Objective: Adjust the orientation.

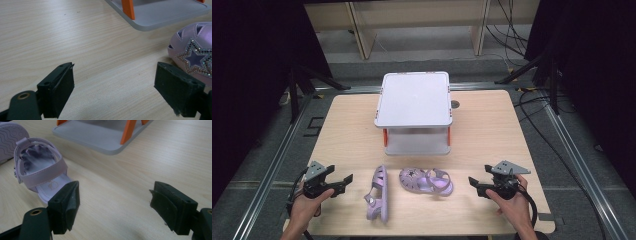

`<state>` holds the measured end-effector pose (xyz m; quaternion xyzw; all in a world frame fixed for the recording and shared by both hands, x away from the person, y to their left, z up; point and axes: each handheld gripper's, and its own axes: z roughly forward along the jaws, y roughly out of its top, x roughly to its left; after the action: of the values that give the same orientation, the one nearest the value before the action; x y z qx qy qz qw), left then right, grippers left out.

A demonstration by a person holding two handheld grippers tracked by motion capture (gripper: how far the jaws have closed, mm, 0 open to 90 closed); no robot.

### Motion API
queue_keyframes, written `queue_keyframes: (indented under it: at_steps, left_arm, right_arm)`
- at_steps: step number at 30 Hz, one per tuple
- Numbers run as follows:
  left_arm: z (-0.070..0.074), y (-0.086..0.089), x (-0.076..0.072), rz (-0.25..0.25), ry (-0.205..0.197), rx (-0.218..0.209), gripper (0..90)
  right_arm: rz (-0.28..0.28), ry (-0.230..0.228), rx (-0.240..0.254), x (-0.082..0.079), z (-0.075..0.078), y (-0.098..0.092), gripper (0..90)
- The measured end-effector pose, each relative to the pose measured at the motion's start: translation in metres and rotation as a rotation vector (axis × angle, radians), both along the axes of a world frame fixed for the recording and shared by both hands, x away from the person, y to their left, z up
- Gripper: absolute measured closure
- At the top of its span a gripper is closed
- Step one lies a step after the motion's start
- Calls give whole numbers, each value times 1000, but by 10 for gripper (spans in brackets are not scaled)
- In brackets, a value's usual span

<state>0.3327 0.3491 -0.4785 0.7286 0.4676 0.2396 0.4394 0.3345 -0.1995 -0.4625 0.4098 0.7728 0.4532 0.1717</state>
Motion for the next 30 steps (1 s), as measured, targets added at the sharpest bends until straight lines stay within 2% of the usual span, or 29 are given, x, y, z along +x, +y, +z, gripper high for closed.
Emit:
queue_keyframes:
  at_steps: [1, 2, 3, 4, 5, 6, 7, 8, 10, 11, 12, 13, 14, 16, 18, 20, 21, 22, 24, 25, 30]
  left_arm:
    - [0, 0, 0, -1, 3, 1, 155]
    - [0, 0, 0, -2, 5, 5, 155]
    - [0, 0, 0, -2, 5, 5, 155]
    - [0, 0, 0, 0, 6, 7, 155]
    - [0, 0, 0, 2, 8, 7, 155]
    - [-1, 0, 1, 1, 2, 1, 155]
    - [-1, 1, 1, -2, 1, 0, 155]
    - [-1, 1, 1, -2, 1, 0, 155]
    - [-1, 0, 0, -1, 4, 0, 154]
    - [-1, 0, 0, -1, 4, 0, 155]
    - [0, 0, -1, 15, 19, 7, 155]
    - [-1, 0, 0, 8, 12, 5, 155]
    - [-1, 0, 0, 8, 12, 5, 155]
    - [-2, 0, 1, 1, 6, 0, 155]
    - [-1, 0, 0, 15, 19, 2, 155]
    - [-1, 0, 0, 11, 16, 6, 155]
    - [-2, 0, 1, 1, 6, -2, 155]
    - [-2, 0, 2, 1, 5, -3, 155]
    - [-2, 0, 2, -2, 4, -3, 155]
    - [-2, 0, 2, -1, 5, -2, 155]
    - [-1, 0, 3, -5, 6, -2, 155]
  right_arm:
    - [3, 0, 1, 0, 1, 1, 216]
    - [34, -20, -5, 0, 2, 1, 186]
    - [34, -20, -5, 0, 2, 1, 186]
    - [42, -43, 7, -1, 3, 3, 145]
    - [53, -56, 1, -2, 6, 6, 160]
    - [82, -97, -7, -3, 11, 10, 164]
    - [94, -99, -7, -3, 12, 12, 167]
    - [98, -80, 18, -4, 13, 15, 178]
    - [115, -110, 11, -2, 16, 17, 195]
    - [115, -110, 11, -2, 16, 17, 195]
    - [149, -101, 10, -2, 21, 24, 157]
    - [156, -120, 5, -2, 23, 26, 165]
    - [156, -120, 5, -2, 23, 26, 165]
    - [185, -158, 1, 0, 28, 32, 231]
    - [189, -164, 1, 0, 28, 33, 250]
    - [212, -153, 6, 3, 27, 38, 303]
    - [219, -164, -6, 4, 26, 39, 325]
    - [239, -147, 4, 4, 27, 42, 347]
    - [247, -162, -10, 5, 27, 44, 371]
    - [278, -169, -20, 8, 27, 50, 401]
    - [326, -167, -63, 18, 21, 63, 461]
